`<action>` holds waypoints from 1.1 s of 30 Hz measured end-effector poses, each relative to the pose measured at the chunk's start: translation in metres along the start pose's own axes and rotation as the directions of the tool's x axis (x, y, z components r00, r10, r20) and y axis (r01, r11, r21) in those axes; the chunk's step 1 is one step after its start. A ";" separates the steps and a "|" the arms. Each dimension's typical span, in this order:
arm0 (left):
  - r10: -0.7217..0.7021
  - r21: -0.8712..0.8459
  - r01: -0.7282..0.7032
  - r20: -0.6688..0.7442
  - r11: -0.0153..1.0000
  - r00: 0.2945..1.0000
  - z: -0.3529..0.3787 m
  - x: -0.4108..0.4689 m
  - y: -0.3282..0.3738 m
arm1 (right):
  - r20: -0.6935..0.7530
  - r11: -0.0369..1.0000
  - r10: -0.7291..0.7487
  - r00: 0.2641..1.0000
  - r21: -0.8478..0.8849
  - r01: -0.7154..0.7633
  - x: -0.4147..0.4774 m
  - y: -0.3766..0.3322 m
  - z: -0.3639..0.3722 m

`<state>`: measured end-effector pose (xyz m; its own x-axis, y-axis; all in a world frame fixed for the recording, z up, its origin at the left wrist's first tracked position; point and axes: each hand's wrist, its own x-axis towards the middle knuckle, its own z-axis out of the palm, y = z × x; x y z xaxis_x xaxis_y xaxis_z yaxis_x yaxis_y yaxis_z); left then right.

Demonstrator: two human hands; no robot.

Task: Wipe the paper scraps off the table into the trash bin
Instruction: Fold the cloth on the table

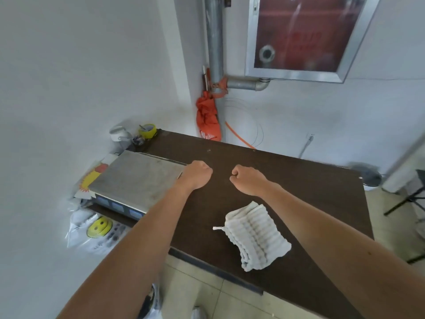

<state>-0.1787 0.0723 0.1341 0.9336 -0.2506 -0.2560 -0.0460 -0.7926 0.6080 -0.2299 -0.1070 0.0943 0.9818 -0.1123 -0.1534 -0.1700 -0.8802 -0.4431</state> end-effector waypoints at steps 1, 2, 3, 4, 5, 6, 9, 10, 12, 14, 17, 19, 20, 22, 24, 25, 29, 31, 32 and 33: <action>0.011 0.003 -0.012 0.029 1.000 1.000 0.010 0.004 -0.001 | 0.005 0.999 0.038 0.999 0.006 -0.038 -0.001 0.006 0.004; 0.025 0.005 -0.025 0.062 1.000 0.998 0.019 0.008 -0.003 | 0.013 0.997 0.073 0.997 0.009 -0.073 -0.002 0.012 0.008; 0.033 0.010 -0.034 0.097 0.999 0.995 0.029 0.011 -0.005 | 0.022 0.994 0.106 0.994 0.011 -0.107 -0.002 0.018 0.013; 0.030 0.016 -0.033 0.133 0.999 0.991 0.037 0.013 -0.008 | 0.031 0.990 0.140 0.990 0.015 -0.140 -0.003 0.023 0.020; 0.024 0.025 -0.028 0.167 0.999 0.986 0.046 0.016 -0.012 | 0.036 0.985 0.171 0.985 0.019 -0.172 -0.004 0.029 0.027; 0.014 0.035 -0.022 0.199 0.999 0.980 0.054 0.018 -0.016 | 0.038 0.980 0.197 0.980 0.021 -0.198 -0.004 0.034 0.034; -0.031 0.035 0.021 0.315 0.999 0.949 0.077 0.021 -0.033 | 0.063 0.966 0.255 0.965 0.015 -0.256 -0.009 0.047 0.059; -0.044 0.037 0.033 0.358 0.999 0.933 0.085 0.021 -0.039 | 0.083 0.961 0.275 0.958 0.012 -0.277 -0.012 0.050 0.067; -0.065 0.066 0.040 0.446 0.997 0.893 0.103 0.020 -0.054 | 0.128 0.949 0.315 0.940 -0.016 -0.316 -0.017 0.056 0.082; -0.088 0.081 0.053 0.519 0.995 0.850 0.120 0.018 -0.068 | 0.164 0.939 0.345 0.924 -0.068 -0.338 -0.024 0.062 0.097; -0.108 0.091 0.067 0.588 0.994 0.801 0.139 0.017 -0.087 | 0.188 0.921 0.389 0.902 -0.119 -0.372 -0.036 0.065 0.111; -0.126 0.112 0.070 0.626 0.991 0.769 0.147 0.015 -0.094 | 0.175 0.910 0.411 0.895 -0.135 -0.392 -0.044 0.066 0.116; -0.147 0.138 0.074 0.654 0.988 0.742 0.150 0.013 -0.095 | 0.159 0.908 0.415 0.896 -0.140 -0.395 -0.047 0.067 0.118; -0.220 0.199 0.107 0.720 0.974 0.658 0.155 0.011 -0.096 | 0.119 0.904 0.420 0.900 -0.142 -0.403 -0.053 0.067 0.121; -0.277 0.236 0.147 0.765 0.961 0.581 0.164 0.008 -0.097 | 0.077 0.898 0.431 0.899 -0.141 -0.418 -0.058 0.067 0.124; -0.285 0.234 0.164 0.776 0.958 0.563 0.169 0.006 -0.097 | 0.058 0.894 0.437 0.898 -0.143 -0.425 -0.060 0.068 0.125; -0.215 0.115 0.202 0.773 0.973 0.597 0.182 0.005 -0.089 | 0.006 0.876 0.470 0.883 -0.127 -0.465 -0.064 0.080 0.125; -0.181 0.040 0.229 0.749 0.973 0.637 0.184 0.010 -0.082 | -0.017 0.878 0.469 0.883 -0.104 -0.468 -0.064 0.090 0.123; -0.172 0.009 0.245 0.735 0.970 0.656 0.184 0.013 -0.078 | -0.024 0.874 0.479 0.878 -0.084 -0.479 -0.063 0.095 0.121; -0.169 -0.019 0.263 0.722 0.965 0.671 0.182 0.015 -0.073 | -0.020 0.867 0.495 0.869 -0.057 -0.495 -0.062 0.101 0.119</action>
<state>-0.2261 0.0250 -0.0508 0.3781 -0.4355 -0.8169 0.2079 -0.8200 0.5333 -0.3183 -0.1344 -0.0464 0.7707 -0.5422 -0.3346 -0.6283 -0.7340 -0.2579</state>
